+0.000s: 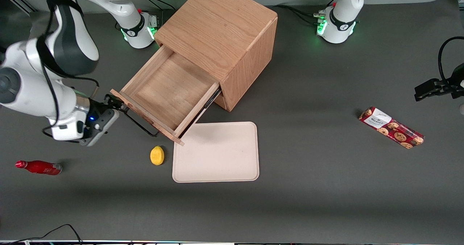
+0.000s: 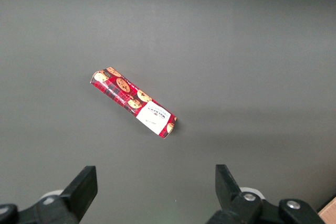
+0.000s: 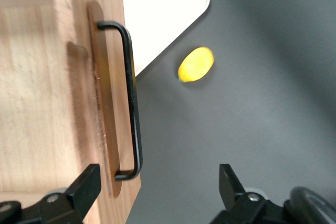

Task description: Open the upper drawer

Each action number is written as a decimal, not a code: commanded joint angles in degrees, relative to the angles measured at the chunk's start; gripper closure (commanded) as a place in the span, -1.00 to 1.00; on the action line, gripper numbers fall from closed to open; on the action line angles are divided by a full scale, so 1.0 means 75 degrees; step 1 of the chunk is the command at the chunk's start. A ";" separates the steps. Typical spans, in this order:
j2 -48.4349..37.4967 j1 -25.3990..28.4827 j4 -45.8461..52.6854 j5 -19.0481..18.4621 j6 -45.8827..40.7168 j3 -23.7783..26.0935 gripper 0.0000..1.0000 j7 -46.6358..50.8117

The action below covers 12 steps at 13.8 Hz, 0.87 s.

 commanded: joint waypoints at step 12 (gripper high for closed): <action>-0.2626 0.0645 -0.0136 -0.0450 -0.1561 -0.2451 -1.00 0.5010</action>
